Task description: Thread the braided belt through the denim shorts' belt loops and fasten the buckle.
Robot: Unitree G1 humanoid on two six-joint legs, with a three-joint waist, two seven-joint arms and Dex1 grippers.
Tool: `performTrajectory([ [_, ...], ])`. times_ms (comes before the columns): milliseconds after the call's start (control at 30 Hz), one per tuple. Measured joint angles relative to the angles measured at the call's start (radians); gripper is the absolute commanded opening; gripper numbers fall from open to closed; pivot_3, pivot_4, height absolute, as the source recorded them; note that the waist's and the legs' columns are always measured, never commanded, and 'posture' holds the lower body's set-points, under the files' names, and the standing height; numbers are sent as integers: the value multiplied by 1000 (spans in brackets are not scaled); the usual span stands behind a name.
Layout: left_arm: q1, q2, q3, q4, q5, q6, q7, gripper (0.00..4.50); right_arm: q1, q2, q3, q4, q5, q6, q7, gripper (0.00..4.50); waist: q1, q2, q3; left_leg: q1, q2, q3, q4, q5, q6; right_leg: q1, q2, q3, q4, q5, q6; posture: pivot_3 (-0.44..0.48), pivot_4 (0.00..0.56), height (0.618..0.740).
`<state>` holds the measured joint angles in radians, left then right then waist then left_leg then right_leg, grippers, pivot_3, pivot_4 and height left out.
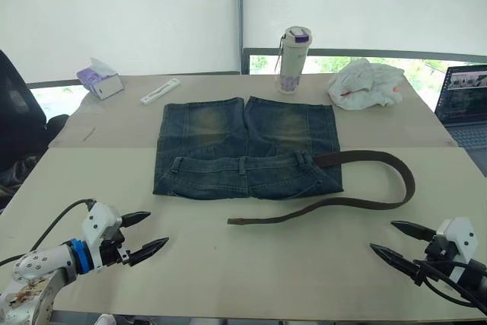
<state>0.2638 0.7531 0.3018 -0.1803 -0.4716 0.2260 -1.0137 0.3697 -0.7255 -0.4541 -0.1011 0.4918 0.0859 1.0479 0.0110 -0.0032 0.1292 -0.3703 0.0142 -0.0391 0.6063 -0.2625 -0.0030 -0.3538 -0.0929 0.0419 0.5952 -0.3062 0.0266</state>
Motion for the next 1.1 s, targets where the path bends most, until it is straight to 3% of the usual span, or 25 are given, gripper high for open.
performTrajectory([
  [733, -26, -4, -5, 1, -6, -9, -42, 4494, -88, -8, 9, -10, 2, 29, 0, 4460, -1, 1, -1, 1, 0, 3, 1, 4, 0, 1, 1, 0, 1, 6, 10, 0, 150, 740],
  [933, -159, -5, -9, 43, -24, -6, -43, 4494, -260, -16, 102, -100, -15, 163, -108, 4460, -7, 2, -2, 2, 0, 3, 2, 8, 0, 0, 5, -1, 2, 11, 10, 0, 150, 740],
  [1100, -238, 4, -22, 47, -57, 36, -68, 4494, -477, -51, 306, -112, -134, 279, -181, 4460, -16, 3, -3, 3, -1, 5, 4, 11, 1, 0, 17, -1, 3, 14, 11, 0, 150, 740],
])
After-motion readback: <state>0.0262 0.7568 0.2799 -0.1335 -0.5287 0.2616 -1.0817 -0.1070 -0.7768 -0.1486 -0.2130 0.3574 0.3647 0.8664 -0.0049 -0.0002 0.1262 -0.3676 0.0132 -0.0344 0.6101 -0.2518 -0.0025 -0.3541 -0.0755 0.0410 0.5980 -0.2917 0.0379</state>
